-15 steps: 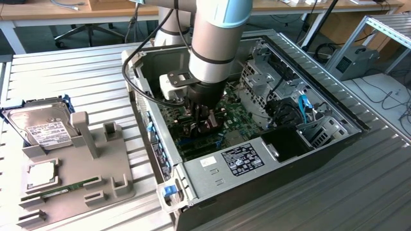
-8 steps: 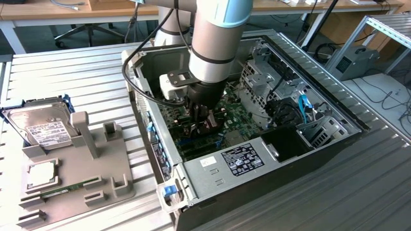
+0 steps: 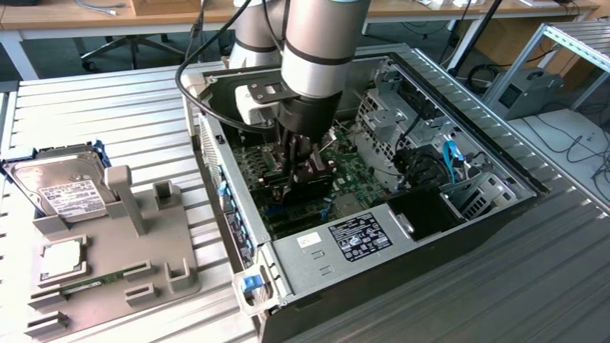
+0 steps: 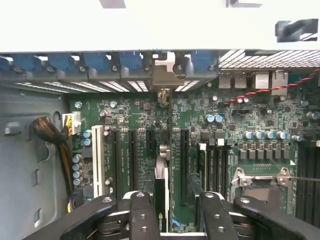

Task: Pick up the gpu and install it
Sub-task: 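Insert the gpu into the slot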

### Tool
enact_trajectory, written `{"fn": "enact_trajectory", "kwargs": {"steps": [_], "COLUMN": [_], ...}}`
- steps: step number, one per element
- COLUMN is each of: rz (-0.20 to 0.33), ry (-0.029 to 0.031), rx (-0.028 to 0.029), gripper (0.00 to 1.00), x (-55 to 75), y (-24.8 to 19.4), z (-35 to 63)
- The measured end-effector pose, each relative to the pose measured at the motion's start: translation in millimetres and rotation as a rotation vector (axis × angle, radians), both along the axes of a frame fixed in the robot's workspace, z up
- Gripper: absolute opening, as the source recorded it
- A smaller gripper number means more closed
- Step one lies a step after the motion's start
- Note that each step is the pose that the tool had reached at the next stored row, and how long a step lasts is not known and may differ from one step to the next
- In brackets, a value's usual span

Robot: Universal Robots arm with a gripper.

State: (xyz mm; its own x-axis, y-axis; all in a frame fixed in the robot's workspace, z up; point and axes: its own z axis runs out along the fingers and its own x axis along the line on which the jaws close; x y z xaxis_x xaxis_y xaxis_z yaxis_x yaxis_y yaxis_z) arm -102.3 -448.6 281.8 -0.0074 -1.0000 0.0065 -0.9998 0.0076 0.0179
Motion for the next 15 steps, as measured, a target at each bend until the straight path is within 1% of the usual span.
{"fn": "enact_trajectory", "kwargs": {"steps": [1, 2, 4, 5, 6, 8, 11, 13, 15], "rz": [0.0, 0.0, 0.0, 0.0, 0.0, 0.0, 0.0, 0.0, 0.0], "ry": [-0.0002, -0.0001, 0.0023, 0.0085, 0.0127, 0.0206, 0.0275, 0.0292, 0.0294], "rx": [0.0003, 0.0001, -0.0001, -0.0001, -0.0002, -0.0001, -0.0001, 0.0, -0.0001], "gripper": [0.31, 0.31, 0.19, 0.13, 0.11, 0.11, 0.11, 0.11, 0.11], "x": [0.1, 0.4, 2.9, 8.2, 11.8, 18.4, 24.4, 26.3, 26.4], "y": [0.1, 0.0, 0.0, 0.0, 0.0, 0.0, 0.0, -0.1, 0.0], "z": [0.1, 0.2, 0.3, 0.3, 0.3, 0.3, 0.3, 0.3, 0.3]}}
